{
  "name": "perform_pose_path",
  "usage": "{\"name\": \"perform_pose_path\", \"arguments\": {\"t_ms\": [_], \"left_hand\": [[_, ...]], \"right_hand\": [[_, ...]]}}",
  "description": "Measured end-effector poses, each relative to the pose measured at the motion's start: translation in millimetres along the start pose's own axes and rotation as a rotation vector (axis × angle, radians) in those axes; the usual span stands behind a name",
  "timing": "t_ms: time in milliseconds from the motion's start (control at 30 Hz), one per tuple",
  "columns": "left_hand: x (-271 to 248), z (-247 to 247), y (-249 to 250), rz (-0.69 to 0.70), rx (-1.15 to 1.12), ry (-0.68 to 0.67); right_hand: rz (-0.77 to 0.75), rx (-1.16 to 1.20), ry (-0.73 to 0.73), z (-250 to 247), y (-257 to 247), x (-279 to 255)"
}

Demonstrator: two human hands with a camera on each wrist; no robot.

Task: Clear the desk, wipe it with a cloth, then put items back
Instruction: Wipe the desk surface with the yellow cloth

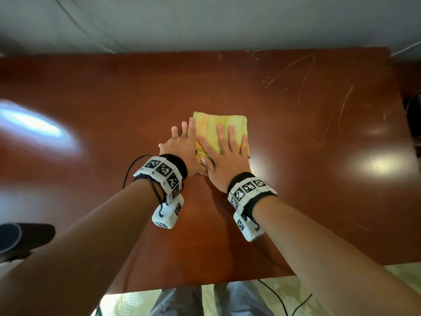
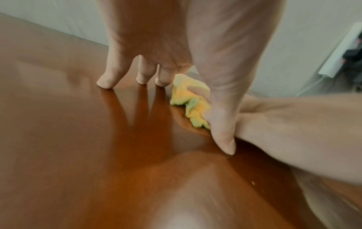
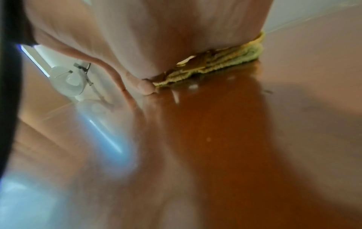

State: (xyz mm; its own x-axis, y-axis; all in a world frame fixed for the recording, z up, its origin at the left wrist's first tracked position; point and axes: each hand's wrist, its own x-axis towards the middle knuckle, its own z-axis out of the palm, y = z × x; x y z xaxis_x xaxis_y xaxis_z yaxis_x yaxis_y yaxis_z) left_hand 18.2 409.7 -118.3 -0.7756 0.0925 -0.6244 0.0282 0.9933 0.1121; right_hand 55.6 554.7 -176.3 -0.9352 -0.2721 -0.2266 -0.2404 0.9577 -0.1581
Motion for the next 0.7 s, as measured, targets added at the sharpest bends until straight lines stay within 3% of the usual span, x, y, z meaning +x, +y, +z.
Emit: {"name": "perform_pose_path", "arguments": {"t_ms": [167, 333, 533, 700], "left_hand": [[6, -24, -8, -0.063, -0.058, -0.073], [8, -29, 9, -0.156, -0.076, -0.02], [29, -21, 18, -0.222, -0.257, 0.149], [50, -25, 38, -0.263, -0.242, 0.094]], "right_hand": [[-0.136, 0.006, -0.029, -1, -2, 4], [-0.173, -0.026, -0.057, -4, 2, 17], [-0.052, -0.039, -0.08, -34, 31, 82], [0.066, -0.011, -0.111, -60, 83, 140]]}}
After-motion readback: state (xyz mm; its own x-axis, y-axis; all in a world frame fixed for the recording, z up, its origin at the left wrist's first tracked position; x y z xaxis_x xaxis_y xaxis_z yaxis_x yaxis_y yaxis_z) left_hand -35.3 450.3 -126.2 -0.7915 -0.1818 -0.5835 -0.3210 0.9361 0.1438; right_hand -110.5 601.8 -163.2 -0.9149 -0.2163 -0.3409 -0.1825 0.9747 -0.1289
